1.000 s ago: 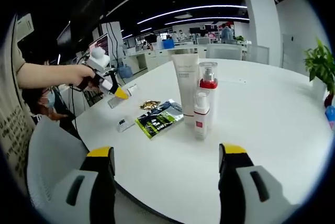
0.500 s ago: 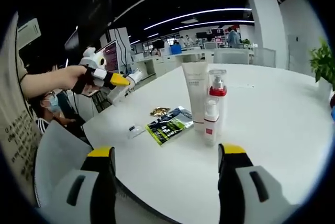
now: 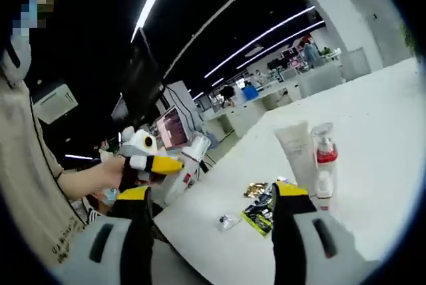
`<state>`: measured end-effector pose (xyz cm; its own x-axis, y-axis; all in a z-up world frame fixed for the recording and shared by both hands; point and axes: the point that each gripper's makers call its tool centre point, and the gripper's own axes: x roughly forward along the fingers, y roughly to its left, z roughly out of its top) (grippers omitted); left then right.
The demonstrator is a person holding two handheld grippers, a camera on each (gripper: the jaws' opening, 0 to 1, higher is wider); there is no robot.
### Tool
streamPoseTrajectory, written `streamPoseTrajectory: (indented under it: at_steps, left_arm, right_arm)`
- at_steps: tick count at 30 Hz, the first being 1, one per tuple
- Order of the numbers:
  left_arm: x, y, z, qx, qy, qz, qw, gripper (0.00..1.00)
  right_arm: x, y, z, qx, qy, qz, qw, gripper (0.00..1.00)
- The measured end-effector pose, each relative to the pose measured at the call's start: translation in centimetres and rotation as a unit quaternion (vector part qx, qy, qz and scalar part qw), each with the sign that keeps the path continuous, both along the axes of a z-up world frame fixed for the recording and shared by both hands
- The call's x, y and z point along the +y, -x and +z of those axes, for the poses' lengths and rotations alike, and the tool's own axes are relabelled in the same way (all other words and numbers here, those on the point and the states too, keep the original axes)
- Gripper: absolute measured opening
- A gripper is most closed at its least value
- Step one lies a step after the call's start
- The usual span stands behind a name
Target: Arrange the skincare products in the storage area until every visible bottle or jar stands upright without overlapping.
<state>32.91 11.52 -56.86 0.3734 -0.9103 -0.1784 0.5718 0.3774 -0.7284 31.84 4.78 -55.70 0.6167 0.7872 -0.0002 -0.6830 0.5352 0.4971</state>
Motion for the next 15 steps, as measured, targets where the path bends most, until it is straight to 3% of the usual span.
streamPoseTrajectory:
  at_steps: [4,10,15]
  left_arm:
    - [-1.1,1.8,1.4,-0.028,0.028,-0.037,0.9985,0.17]
    - [-2.5,4.1,2.5,-0.042,0.058,-0.081,0.9942,0.17]
    - [-3.2,5.2,3.0,-0.045,0.080,-0.098,0.9910,0.17]
  right_arm:
    - [1.6,-0.1,2.3,-0.005,-0.050,0.034,0.9981,0.70]
    - [3.4,0.3,3.3,-0.001,-0.083,0.077,0.9936,0.64]
    - [4.3,0.9,3.8,0.003,-0.101,0.100,0.9898,0.51]
